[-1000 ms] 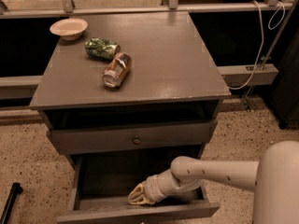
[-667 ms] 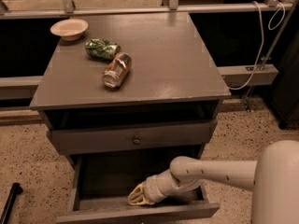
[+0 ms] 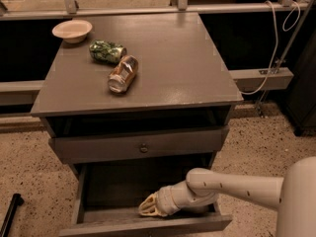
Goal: Open middle drawer
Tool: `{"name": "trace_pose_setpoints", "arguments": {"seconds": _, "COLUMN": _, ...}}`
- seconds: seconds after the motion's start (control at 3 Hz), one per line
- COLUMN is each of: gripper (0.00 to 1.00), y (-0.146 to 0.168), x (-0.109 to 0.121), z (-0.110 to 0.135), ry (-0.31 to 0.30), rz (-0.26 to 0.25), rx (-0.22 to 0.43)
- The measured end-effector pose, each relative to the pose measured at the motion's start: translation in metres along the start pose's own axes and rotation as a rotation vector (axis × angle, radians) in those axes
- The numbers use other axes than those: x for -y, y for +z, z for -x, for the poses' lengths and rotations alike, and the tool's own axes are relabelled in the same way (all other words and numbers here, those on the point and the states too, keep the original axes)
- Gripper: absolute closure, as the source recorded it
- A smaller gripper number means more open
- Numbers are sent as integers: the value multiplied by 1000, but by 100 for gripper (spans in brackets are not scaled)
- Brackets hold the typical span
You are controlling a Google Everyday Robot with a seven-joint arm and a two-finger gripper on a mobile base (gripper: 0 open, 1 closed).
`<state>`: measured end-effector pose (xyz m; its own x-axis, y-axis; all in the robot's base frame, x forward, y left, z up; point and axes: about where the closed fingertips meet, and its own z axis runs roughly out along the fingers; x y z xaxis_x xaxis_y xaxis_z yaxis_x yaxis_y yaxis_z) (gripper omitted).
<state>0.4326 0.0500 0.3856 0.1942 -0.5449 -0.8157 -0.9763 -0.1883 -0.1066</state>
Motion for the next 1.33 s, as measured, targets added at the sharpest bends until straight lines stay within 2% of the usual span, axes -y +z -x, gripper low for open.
{"name": "trace_pose_setpoints", "arguments": {"seconds": 0.33, "gripper": 100, "y": -22, "x": 4, "z": -13, "ry": 33, "rz": -91, "rx": 10}}
{"name": "trace_pose_setpoints", "arguments": {"seconds": 0.67, "gripper": 100, "y": -46, "x": 17, "z": -19, "ry": 39, "rz": -186, "rx": 12}}
{"name": "trace_pose_setpoints", "arguments": {"seconds": 1.0, "gripper": 100, "y": -58, "x": 33, "z": -19, "ry": 27, "rz": -238, "rx": 25}}
{"name": "trace_pose_setpoints", "arguments": {"seconds": 1.33, "gripper": 81, "y": -75, "x": 41, "z": -7, "ry": -1, "rz": -263, "rx": 39}}
